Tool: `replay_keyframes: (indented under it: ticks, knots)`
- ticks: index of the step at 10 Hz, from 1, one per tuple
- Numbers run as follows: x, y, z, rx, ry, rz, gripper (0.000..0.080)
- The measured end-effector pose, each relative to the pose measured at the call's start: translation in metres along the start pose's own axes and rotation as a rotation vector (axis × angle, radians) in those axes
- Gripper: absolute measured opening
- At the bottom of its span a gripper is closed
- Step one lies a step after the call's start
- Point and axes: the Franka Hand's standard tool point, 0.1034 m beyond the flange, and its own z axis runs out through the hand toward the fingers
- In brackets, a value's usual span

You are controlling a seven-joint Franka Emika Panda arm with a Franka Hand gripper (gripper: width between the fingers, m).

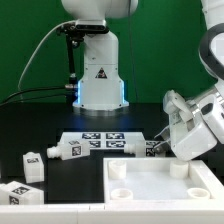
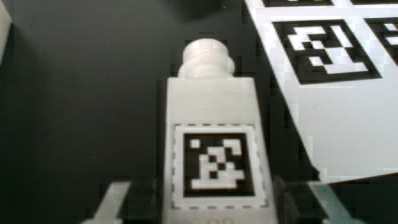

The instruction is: Assemble square table

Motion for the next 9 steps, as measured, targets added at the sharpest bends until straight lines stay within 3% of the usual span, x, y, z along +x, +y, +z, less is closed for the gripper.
replay_keyframes:
  ticks: [2,4,6,9]
  knots:
    - [-0.004,0.001,-0.003,0.004,-0.008,0.049,0.0284]
    - [-0.033,0.005,-0.031,0.003,-0.037,0.175,0.0284]
    - [-0.059,0.017,-0.052,0.024,-0.062,0.325,0.0285]
    - [-0.059,0.02,-0.052,0.017,-0.065,0.483,0.0285]
